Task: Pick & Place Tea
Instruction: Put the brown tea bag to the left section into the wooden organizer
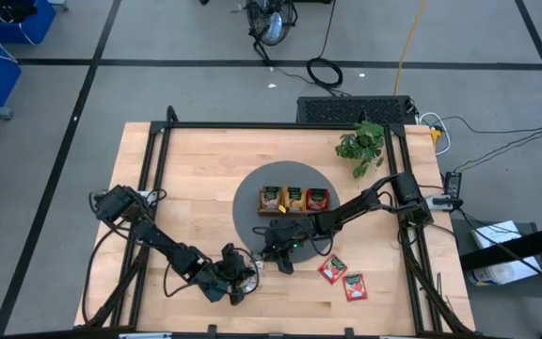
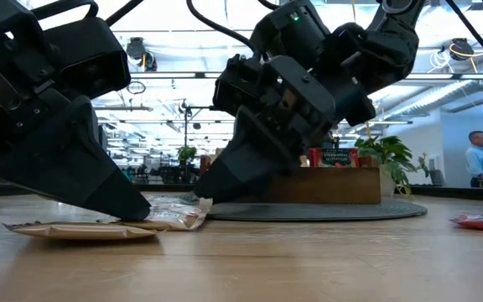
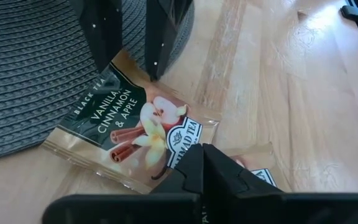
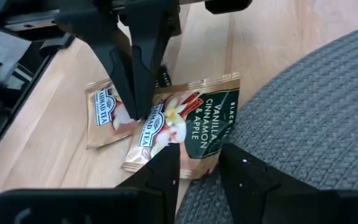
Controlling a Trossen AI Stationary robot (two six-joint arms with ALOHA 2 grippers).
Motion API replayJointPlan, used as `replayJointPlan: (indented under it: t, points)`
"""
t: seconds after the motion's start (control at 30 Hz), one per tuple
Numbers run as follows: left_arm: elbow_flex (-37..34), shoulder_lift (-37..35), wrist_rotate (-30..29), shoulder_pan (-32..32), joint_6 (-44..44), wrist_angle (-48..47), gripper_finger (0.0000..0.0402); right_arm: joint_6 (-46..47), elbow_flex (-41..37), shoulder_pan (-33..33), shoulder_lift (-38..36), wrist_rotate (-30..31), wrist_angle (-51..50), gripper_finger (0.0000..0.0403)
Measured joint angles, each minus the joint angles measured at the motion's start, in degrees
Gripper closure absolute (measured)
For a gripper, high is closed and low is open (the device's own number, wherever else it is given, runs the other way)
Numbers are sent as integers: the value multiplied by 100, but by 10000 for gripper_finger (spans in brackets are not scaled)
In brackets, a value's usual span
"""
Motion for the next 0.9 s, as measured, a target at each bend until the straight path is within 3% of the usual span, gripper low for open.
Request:
replayJointPlan:
  t: [0.17, 0.4, 0.7, 0.9]
  points:
    - [0, 0, -21, 2, 1, 2, 385, -221, 0, -2, 0, -170, -101, 325]
    - [0, 8, -90, -3, 99, 34, 388, -483, 0, -2, 0, -312, -106, 395]
    - [-24, 38, -291, -116, 1349, 663, 347, -674, 0, -4, 0, -297, 64, 402]
    - [-37, -310, -182, -378, 1984, 618, 335, -830, 4, 12, -124, -310, 201, 402]
